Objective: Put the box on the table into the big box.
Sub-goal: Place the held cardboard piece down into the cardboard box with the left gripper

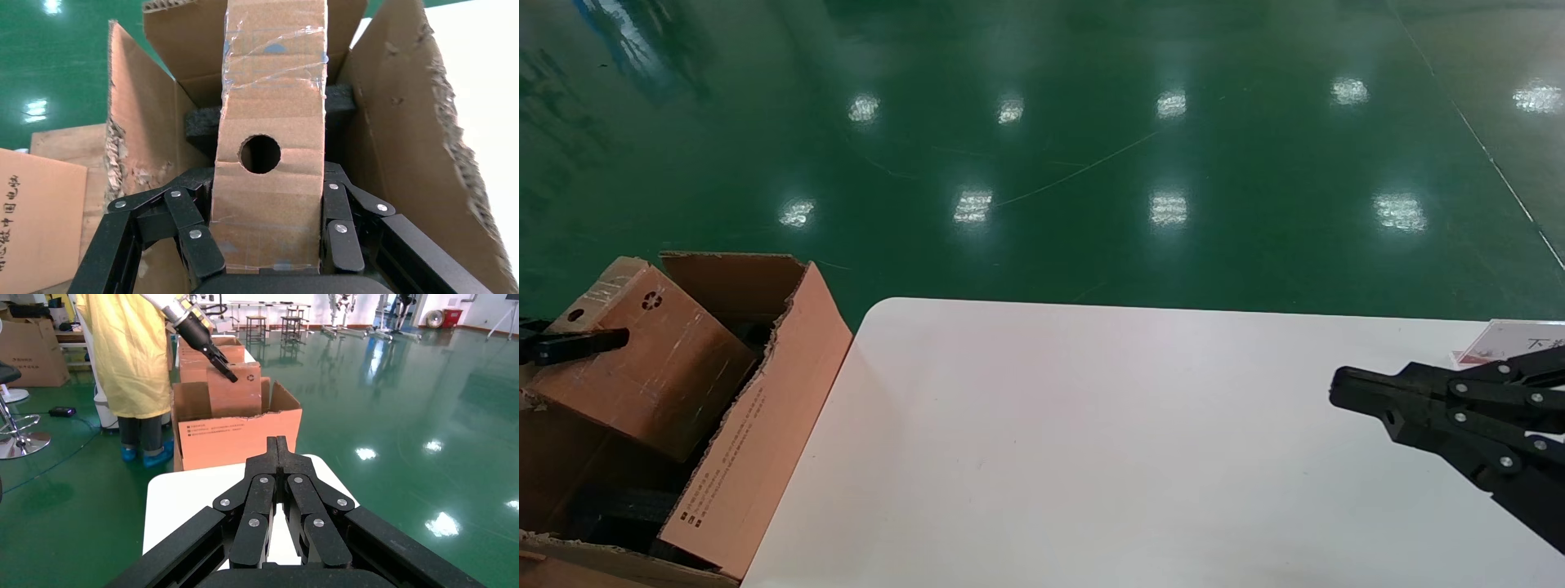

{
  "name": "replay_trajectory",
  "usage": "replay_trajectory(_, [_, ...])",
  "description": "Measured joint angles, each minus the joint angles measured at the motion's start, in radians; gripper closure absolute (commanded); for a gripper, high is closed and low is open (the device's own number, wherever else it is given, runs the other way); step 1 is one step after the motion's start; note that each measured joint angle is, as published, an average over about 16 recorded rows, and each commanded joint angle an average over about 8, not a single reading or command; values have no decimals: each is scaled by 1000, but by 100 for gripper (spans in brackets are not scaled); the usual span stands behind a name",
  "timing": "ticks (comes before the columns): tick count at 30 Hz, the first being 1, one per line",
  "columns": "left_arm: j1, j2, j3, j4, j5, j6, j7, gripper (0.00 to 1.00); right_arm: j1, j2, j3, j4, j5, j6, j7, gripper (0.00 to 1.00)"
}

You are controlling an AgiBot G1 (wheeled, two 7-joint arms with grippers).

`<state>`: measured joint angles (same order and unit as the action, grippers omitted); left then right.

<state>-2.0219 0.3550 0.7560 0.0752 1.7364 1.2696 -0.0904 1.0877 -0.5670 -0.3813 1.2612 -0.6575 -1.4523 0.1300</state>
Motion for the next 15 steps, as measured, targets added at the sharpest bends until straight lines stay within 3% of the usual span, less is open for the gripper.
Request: replay_trajectory(15, [45,22,-10,92,-16,-113,106,100,0,0,0,0,0,0,0,100])
